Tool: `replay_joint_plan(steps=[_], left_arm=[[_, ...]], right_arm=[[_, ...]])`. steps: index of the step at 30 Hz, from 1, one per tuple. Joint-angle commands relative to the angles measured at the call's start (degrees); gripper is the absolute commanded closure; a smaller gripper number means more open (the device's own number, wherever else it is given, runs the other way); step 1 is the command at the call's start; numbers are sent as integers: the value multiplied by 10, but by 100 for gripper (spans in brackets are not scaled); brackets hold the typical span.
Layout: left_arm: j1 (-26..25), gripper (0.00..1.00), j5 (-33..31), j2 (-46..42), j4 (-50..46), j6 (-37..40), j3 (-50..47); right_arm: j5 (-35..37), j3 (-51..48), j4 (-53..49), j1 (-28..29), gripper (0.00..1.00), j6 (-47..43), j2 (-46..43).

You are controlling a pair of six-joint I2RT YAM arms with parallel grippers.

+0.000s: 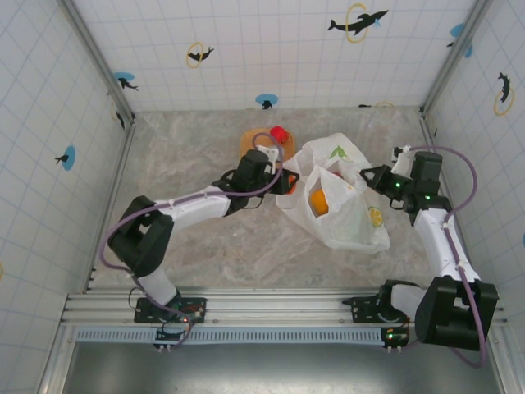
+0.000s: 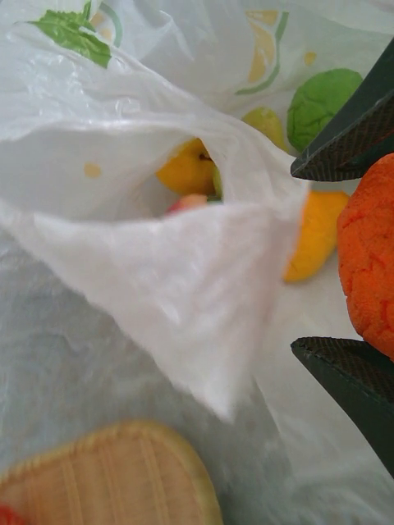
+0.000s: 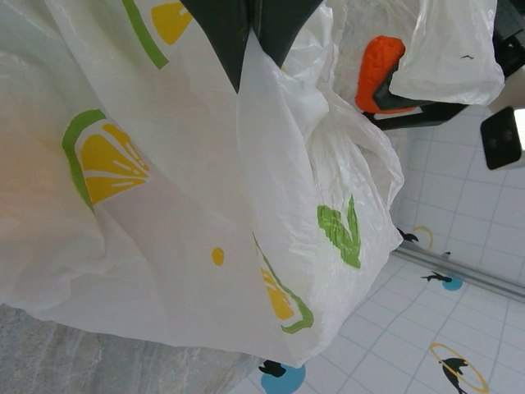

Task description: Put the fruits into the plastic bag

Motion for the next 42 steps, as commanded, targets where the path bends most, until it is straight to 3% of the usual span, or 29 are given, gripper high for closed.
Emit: replay_joint_plan(steps=[1,12,19,29,42], left_arm=[[-18,50,25,41,3,19,50],[-78,47,92,151,41,-6,134],[-96,39,121,187,44,-14,167],[-94,22,88,166,13,30,172],[-52,14,87,88,1,61,116]], right_arm=[[-4,-14,6,1,100,3,-22],[-13,-21,16,5,100,16,-34],[-8,-25,12,6,100,16,-41],[-7,-23,16,7,100,15,-30],[-2,-22,6,5,100,4,-26]])
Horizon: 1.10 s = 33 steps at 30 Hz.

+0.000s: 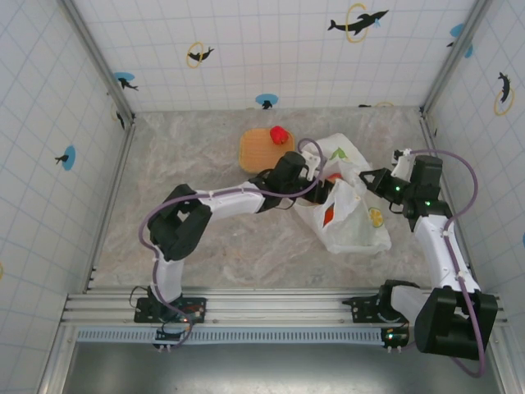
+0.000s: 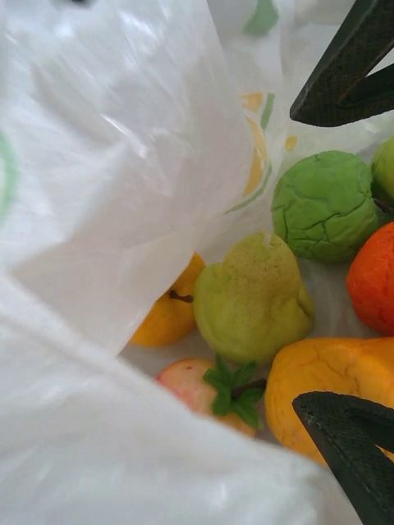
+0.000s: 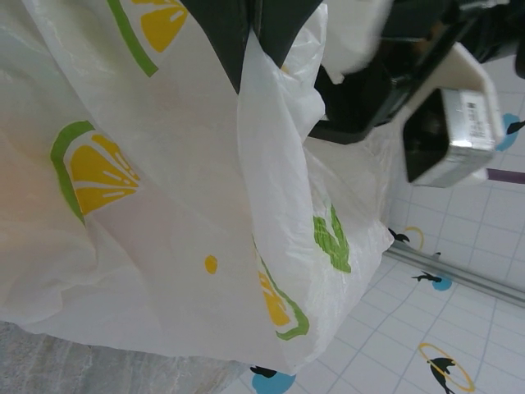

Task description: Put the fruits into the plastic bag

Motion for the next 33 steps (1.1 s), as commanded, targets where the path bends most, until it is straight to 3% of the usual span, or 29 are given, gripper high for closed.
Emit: replay_joint_plan(steps=[1,5,12,21,29,33], left_arm=[[24,13,-1,-55,-10,27,-27],[45,11,-4,-104,-26,51,-66],[58,8,-89,-177,-89,129,-110],[91,7,-153,-247,-78,148,-157],[130,3,-257,-262,-25,84,-185],[172,2,-242,-204,-23,25,-154]], right_arm=[[1,-4,5,0,100,-9,4],[1,-3,3,-2,100,-12,6],[1,1,3,-3,100,-13,10],[1,0,5,-3,100,-12,11],[2,-3,9,-3,100,-10,12],[0,-2,14,-2,100,-7,14]])
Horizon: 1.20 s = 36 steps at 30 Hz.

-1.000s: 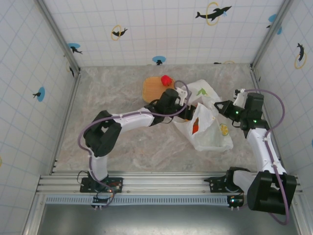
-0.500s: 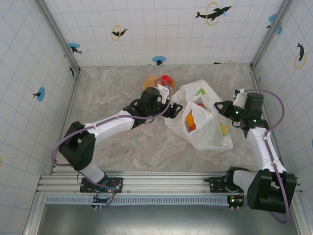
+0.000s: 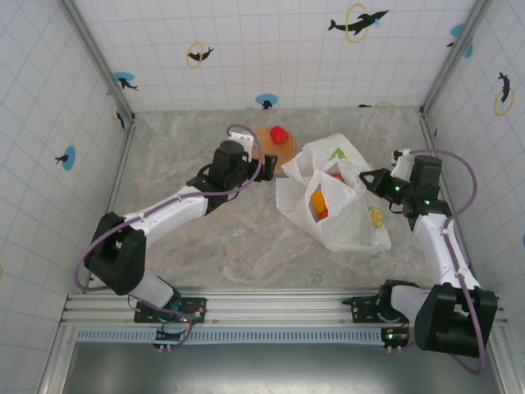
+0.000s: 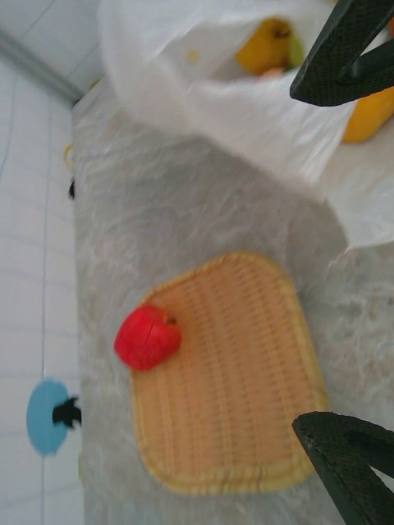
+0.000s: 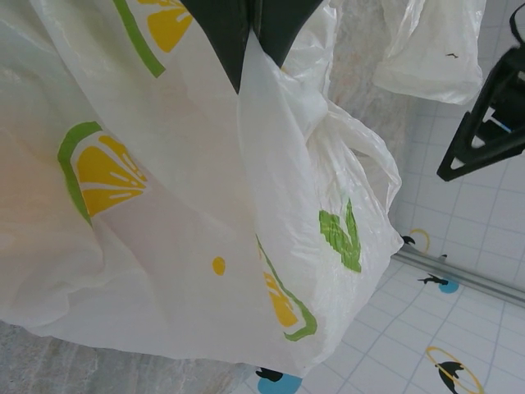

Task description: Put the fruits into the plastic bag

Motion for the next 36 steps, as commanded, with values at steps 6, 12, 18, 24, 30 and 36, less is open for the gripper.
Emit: replay_joint_plan(steps=[6,12,18,24,30,36], left_arm=[[46,2,20,171,-24,-74,137],[51,3,33,284,-41,-87,241],[59,3,40,381,-52,-109,342],[63,4,45,466,-63,-123,438],[65,5,55,544,-66,-124,525],[72,7,64,603,-61,-137,594]], right_arm=[[2,-3,8,-1,100,-5,3],[3,-4,9,-1,100,-7,8],[2,-2,14,-1,100,-5,15],[3,-3,12,-1,100,-6,16],[4,-2,12,-2,100,-8,18],[1,-2,8,-3,100,-12,19]])
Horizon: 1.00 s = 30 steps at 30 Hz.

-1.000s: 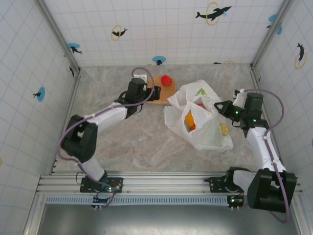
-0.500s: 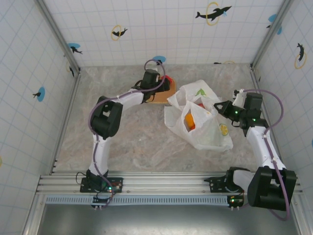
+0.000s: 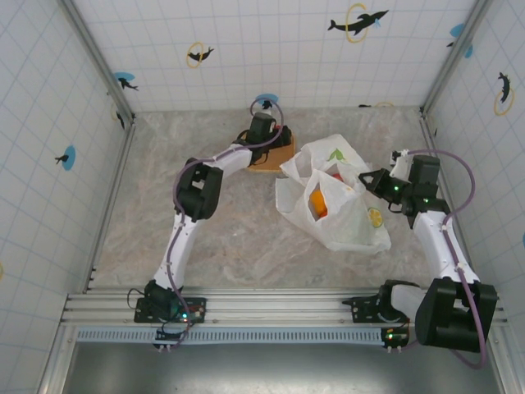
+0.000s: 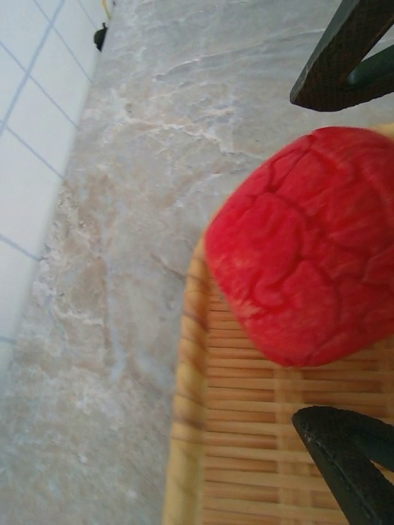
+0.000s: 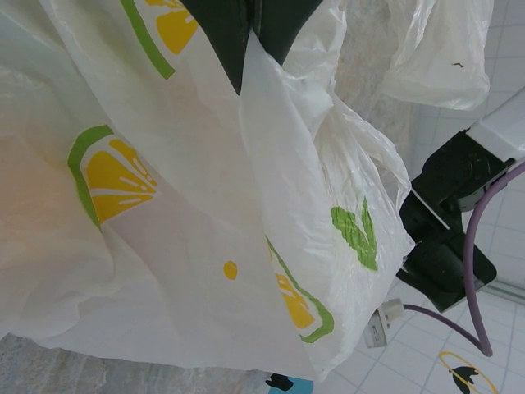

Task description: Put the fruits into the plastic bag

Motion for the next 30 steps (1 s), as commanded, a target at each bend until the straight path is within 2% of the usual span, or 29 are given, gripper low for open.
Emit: replay_joint_plan(steps=[1,8,14,18,25,30], left_arm=[[11,8,16,35,-1,-19,37],[10,22,31,56,20,-28,39],[10,43,37,48,28,-20,39],[10,52,37,30,25,-5,38],[13,54,30,-46,36,17,-23],[14,55,36,-149,64,22,-122]], right_arm=[[1,-2,6,-4,100,-13,1],[3,-6,0,-9,100,-18,-1],[2,-8,5,-9,100,-16,5],[1,-9,8,-10,100,-15,9],[3,-7,8,-10,100,-15,15],[2,-6,15,-9,100,-13,22]])
